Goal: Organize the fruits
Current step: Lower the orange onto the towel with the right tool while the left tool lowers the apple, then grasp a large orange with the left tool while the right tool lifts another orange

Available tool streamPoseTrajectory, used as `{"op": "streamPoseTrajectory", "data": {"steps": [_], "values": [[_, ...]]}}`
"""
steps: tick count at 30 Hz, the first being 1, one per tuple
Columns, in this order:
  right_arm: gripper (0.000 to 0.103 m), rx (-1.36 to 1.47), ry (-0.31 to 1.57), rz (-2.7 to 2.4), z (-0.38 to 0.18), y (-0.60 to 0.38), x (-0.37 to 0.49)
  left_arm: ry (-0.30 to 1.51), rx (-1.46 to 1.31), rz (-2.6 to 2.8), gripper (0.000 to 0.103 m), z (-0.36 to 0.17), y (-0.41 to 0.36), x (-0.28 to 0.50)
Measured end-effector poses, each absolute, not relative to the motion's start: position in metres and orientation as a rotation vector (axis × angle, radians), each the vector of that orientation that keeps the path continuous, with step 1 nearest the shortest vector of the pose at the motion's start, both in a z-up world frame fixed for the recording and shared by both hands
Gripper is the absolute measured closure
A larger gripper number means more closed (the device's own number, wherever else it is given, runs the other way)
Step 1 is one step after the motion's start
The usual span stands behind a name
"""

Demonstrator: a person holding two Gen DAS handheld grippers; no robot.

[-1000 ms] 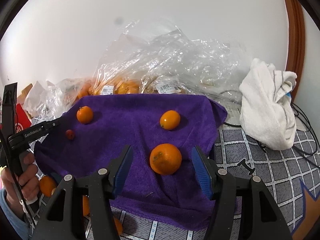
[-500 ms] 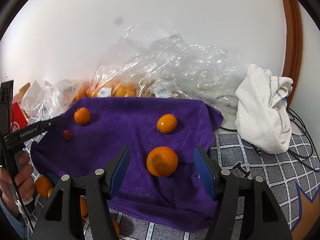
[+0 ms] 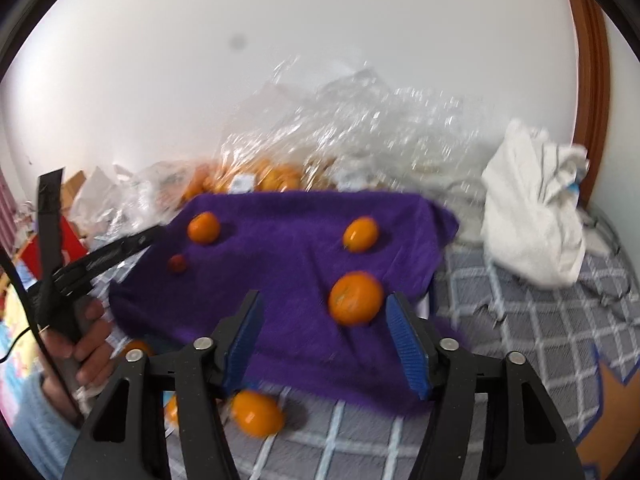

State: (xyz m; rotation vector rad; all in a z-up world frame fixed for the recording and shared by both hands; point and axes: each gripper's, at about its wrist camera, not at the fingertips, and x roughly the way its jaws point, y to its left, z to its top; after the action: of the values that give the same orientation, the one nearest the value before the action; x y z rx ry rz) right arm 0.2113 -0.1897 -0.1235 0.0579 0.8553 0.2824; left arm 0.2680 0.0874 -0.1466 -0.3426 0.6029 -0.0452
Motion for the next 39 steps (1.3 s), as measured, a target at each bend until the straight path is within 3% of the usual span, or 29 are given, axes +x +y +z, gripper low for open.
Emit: {"op": "streamPoseTrajectory", "data": {"steps": [2,9,18,29,39], "values": [[0.053,0.051,0.867,0.315,-0.13,-0.183,0.198,0.596,-0.359,-0.049,0.056,-0.145,0.09,0.267],[0.054,-0.033,0.931,0.406,-0.16,-0.154,0.17,0.575,-0.381,-0.051,0.056,-0.14,0.096,0.261],[0.066,-0.069,0.987,0.381,-0.183,-0.142,0.18,0.58,-0.402,-0.045,0.056,-0.142,0.102,0.26],[0.066,-0.147,0.876,0.301,-0.164,-0.15,0.157,0.527,-0.357,-0.101,0.056,-0.113,0.087,0.249],[0.066,-0.126,0.87,0.244,-0.161,-0.181,0.138,0.66,-0.3,-0.149,0.056,-0.126,0.088,0.197]]}}
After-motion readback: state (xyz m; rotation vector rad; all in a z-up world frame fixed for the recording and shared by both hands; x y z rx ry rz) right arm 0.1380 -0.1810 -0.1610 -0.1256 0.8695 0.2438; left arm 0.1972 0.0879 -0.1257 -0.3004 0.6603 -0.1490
